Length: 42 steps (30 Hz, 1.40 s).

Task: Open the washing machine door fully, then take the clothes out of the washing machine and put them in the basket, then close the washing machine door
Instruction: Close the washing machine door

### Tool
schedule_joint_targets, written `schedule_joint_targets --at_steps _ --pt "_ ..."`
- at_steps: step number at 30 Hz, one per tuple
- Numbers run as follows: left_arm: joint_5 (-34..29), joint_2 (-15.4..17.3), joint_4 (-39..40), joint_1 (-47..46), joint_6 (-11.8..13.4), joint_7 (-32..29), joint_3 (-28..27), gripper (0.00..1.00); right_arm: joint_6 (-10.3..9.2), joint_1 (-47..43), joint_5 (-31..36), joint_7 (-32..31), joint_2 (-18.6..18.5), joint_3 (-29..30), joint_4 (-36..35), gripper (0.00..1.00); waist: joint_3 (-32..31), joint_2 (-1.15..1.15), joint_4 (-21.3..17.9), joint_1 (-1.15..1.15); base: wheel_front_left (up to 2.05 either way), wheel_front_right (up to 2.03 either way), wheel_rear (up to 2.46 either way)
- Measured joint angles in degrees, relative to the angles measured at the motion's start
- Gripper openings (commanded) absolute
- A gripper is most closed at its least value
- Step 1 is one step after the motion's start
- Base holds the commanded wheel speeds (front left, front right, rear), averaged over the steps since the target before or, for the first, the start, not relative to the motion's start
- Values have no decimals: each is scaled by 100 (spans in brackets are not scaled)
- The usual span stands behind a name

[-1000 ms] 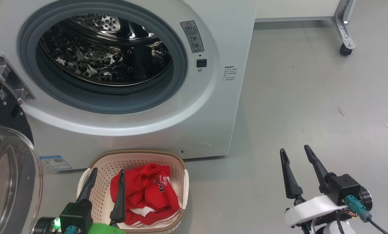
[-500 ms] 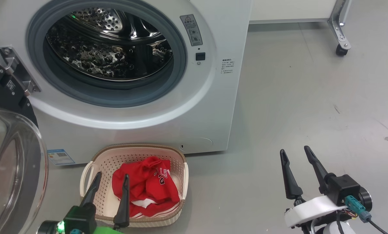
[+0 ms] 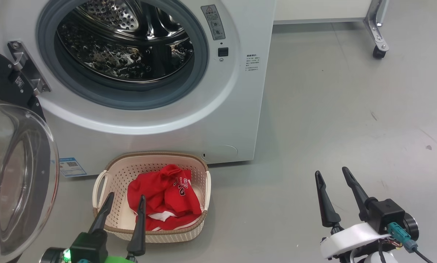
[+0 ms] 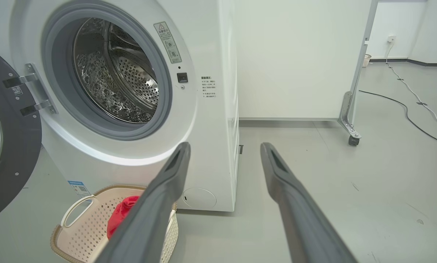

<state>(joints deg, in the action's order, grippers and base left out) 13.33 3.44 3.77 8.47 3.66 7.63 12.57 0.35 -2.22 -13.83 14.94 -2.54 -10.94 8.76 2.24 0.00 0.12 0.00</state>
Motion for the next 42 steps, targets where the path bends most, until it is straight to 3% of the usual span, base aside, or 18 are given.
schedule_joint_targets --at_steps 26,42 --pt "1 5 138 129 5 -59 32 100 -4 -74 1 0 3 3 41 100 -107 0 55 0 -11 11 0" --pt "0 4 140 129 60 -109 18 100 -8 -186 23 0 -7 99 -71 100 -109 0 617 0 0 0 0"
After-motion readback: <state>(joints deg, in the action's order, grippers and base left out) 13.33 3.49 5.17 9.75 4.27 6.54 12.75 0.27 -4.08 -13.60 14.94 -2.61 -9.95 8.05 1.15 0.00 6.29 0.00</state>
